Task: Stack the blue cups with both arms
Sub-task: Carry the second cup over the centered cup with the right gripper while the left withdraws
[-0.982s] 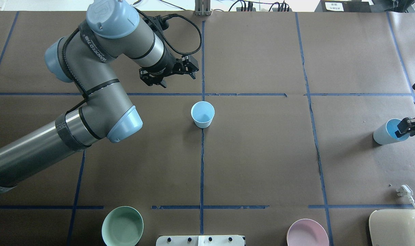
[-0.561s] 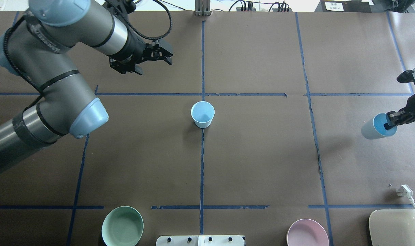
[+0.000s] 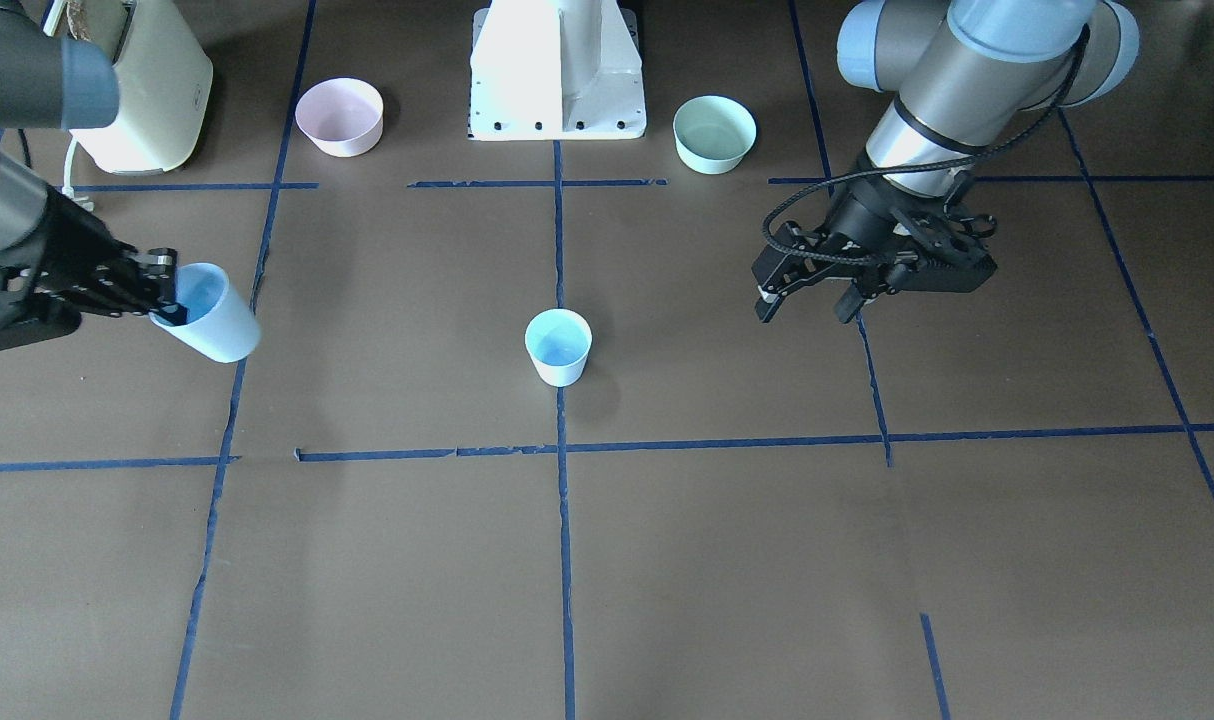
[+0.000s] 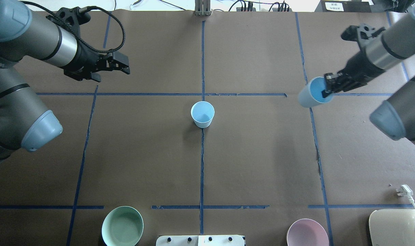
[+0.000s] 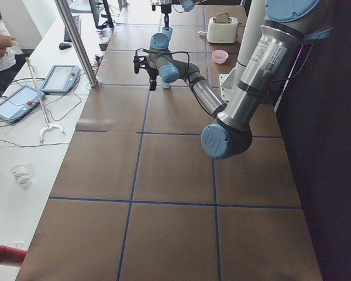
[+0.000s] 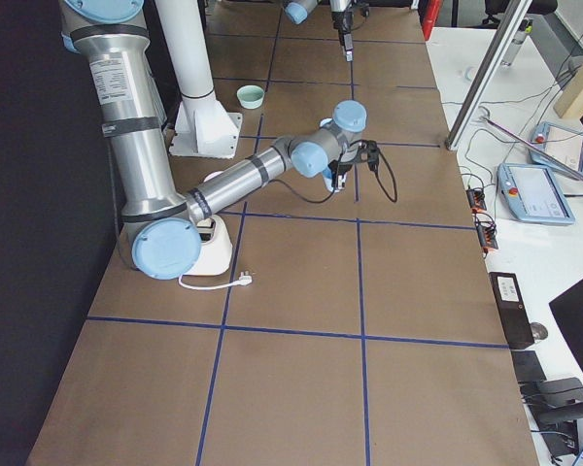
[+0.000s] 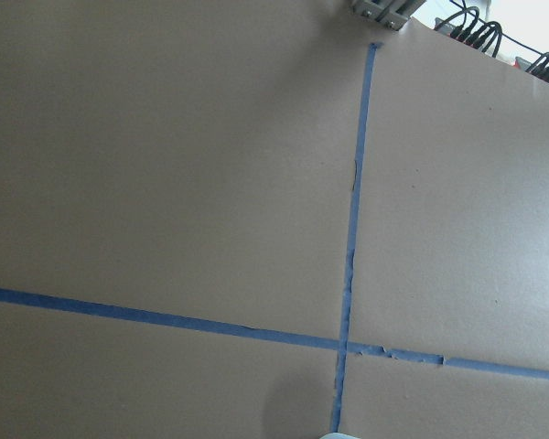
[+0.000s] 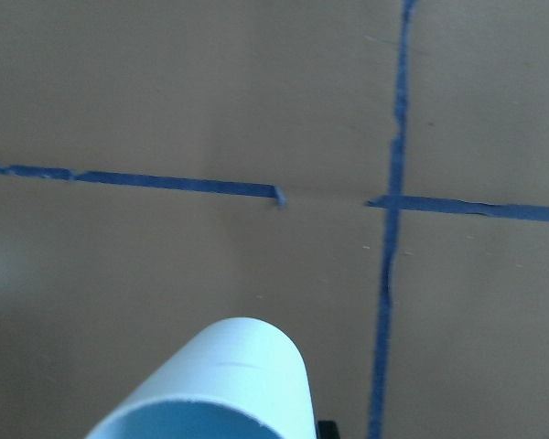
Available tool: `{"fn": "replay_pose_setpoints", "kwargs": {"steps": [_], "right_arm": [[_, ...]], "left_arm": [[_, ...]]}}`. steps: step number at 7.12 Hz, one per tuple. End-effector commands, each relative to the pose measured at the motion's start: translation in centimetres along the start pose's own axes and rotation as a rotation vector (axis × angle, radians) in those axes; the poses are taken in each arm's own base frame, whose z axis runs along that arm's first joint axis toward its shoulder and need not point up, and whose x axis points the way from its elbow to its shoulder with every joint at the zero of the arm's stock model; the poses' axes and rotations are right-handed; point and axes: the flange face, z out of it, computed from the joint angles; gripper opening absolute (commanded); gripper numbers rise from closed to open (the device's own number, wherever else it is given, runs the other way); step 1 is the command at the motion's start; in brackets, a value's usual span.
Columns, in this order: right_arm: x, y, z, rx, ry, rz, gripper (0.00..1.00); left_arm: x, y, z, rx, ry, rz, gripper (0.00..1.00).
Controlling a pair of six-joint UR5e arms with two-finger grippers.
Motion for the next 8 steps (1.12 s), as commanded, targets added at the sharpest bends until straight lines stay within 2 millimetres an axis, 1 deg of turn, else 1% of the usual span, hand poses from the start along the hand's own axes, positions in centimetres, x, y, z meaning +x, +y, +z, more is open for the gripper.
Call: {"fn": "replay_pose_setpoints", "kwargs": {"steps": [1, 2, 3, 4, 5, 7, 8], "right_arm": [[-16.0, 1.1, 1.9, 0.009, 0.017, 0.082, 0.0], [-20.9, 1.5, 3.1, 0.009, 0.007, 0.124, 0.0], [-25.9, 0.8, 4.7, 0.014, 0.015, 0.145, 0.0], [-27.9, -0.2, 6.9, 0.011, 0.049, 0.164, 0.0], [-28.2, 0.1, 8.4, 0.011, 0.072, 0.162, 0.0], [-28.1, 0.2, 9.7, 0.0, 0.089, 0.165, 0.0], [-28.1, 0.5, 10.9, -0.013, 0.102, 0.165, 0.0]], "left_arm": [[-5.7, 1.3, 1.1, -0.026, -0.074, 0.036, 1.0], [-6.9, 1.5, 1.4, -0.029, -0.092, 0.028, 1.0], [-7.1, 1.5, 1.5, -0.027, -0.096, 0.027, 1.0], [-6.9, 1.6, 1.5, -0.027, -0.094, 0.029, 1.0], [-6.6, 1.6, 1.4, -0.027, -0.09, 0.032, 1.0], [-6.1, 1.8, 1.2, -0.026, -0.082, 0.035, 1.0], [-6.1, 1.7, 1.1, -0.026, -0.08, 0.033, 1.0]]}}
